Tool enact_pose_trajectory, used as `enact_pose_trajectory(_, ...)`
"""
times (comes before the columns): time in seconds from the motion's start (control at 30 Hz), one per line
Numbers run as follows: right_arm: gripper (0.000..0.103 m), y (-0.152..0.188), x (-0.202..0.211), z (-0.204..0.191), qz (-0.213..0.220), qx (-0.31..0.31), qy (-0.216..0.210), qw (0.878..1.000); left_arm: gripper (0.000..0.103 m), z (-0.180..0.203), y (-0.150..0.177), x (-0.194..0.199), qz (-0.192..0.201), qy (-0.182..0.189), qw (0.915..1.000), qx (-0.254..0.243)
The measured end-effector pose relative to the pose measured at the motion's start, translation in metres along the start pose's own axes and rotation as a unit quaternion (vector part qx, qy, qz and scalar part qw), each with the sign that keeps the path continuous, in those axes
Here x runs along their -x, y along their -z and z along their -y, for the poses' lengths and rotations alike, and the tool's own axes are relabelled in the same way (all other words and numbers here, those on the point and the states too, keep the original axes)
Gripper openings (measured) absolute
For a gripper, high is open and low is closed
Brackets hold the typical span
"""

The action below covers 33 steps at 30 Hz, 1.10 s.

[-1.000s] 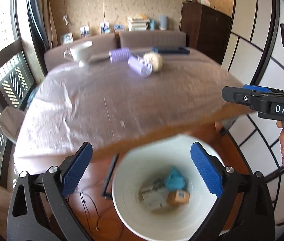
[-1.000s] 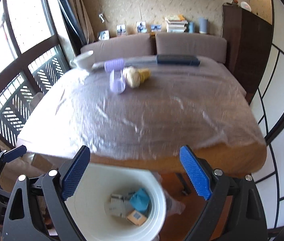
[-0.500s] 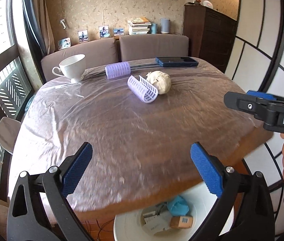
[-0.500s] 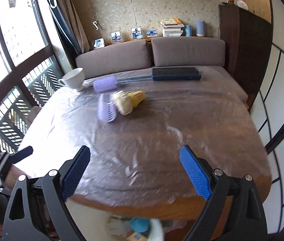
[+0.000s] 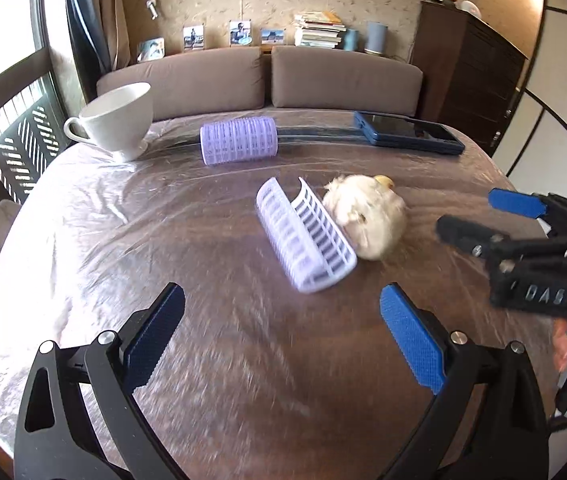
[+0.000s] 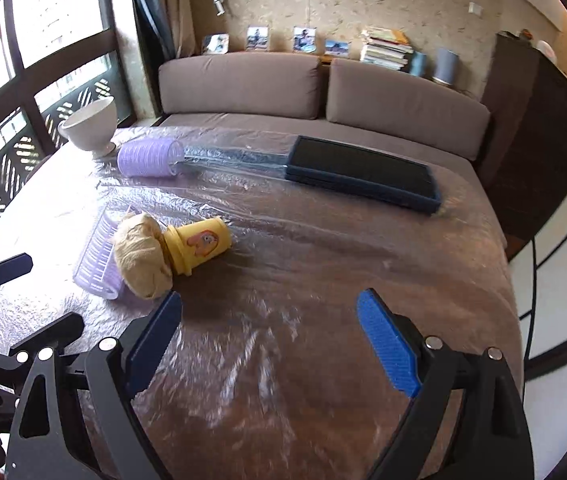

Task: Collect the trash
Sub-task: 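Grasp the purple hair roller with the left tool while the right tool grasps the yellow cup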

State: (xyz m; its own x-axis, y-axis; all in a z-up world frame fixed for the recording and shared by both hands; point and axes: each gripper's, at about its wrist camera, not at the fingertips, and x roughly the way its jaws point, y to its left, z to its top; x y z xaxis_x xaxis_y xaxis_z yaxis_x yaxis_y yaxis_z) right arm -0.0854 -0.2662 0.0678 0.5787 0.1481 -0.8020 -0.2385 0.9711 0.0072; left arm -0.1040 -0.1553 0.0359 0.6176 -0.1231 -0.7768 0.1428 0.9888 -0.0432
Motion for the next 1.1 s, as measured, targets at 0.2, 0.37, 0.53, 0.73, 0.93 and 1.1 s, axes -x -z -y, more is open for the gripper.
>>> enact_pose_trajectory(0.2, 0.088, -0.021, -0.029, -0.016, -0.01, 0.024, -0.017, 1.0, 0.099, -0.01, -0.017, -0.022, -0.009, -0.016, 0.9997, 0.014)
enact_pose_trajectory(0.37, 0.088, -0.033, -0.043, -0.026, -0.015, 0.029, -0.042, 0.999, 0.099, -0.034, -0.027, -0.033, -0.018, -0.024, 0.9992, 0.027)
enact_pose_trajectory(0.53, 0.087, -0.042, -0.054, -0.042, -0.017, 0.045, -0.054, 0.997, 0.098, -0.05, -0.038, -0.038, -0.01, -0.012, 0.9998, 0.011)
enact_pose_trajectory(0.73, 0.074, -0.045, -0.062, -0.037, -0.032, 0.015, -0.051, 0.998, 0.089, -0.046, -0.052, -0.044, -0.005, 0.011, 0.9991, -0.039)
enact_pose_trajectory(0.93, 0.049, -0.039, -0.06, -0.028, -0.027, -0.015, -0.06, 0.998, 0.049, -0.042, -0.057, -0.054, -0.014, 0.048, 0.9974, -0.052)
enact_pose_trajectory(1.1, 0.045, -0.031, -0.052, -0.026, -0.02, -0.028, -0.068, 0.997, 0.044, -0.041, -0.054, -0.052, -0.005, 0.066, 0.9966, -0.049)
